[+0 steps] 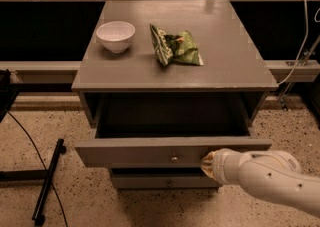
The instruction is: Close top drawer
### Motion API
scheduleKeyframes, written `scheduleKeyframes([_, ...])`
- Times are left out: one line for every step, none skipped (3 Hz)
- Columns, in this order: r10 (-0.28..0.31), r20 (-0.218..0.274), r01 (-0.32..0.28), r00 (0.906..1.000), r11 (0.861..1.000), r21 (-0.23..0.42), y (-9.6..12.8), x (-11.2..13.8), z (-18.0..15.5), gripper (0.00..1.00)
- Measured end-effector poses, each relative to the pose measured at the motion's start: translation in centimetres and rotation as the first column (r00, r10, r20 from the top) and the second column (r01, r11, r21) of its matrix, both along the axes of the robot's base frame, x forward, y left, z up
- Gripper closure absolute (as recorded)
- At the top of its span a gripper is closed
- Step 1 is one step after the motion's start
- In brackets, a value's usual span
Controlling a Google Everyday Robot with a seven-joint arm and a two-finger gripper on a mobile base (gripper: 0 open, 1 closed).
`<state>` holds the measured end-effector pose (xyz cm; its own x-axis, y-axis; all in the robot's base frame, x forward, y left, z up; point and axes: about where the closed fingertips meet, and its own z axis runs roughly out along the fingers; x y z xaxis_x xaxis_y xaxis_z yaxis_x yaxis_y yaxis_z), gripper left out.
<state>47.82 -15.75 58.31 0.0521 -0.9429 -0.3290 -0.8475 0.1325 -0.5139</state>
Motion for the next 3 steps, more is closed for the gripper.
scheduleKeyframes([0.016, 0.050, -0.016, 0.9986, 1.000, 0.014, 0.7, 3.1, -0.3, 1.00])
scheduleKeyframes([0.033, 0.040, -0.035, 0.9987, 0.998, 0.058, 2.1, 5.7, -1.9, 1.00])
scheduleKeyframes([0.059, 0.021, -0.061, 0.9980, 0.989, 0.132, 3.1, 7.7, -2.2, 1.00])
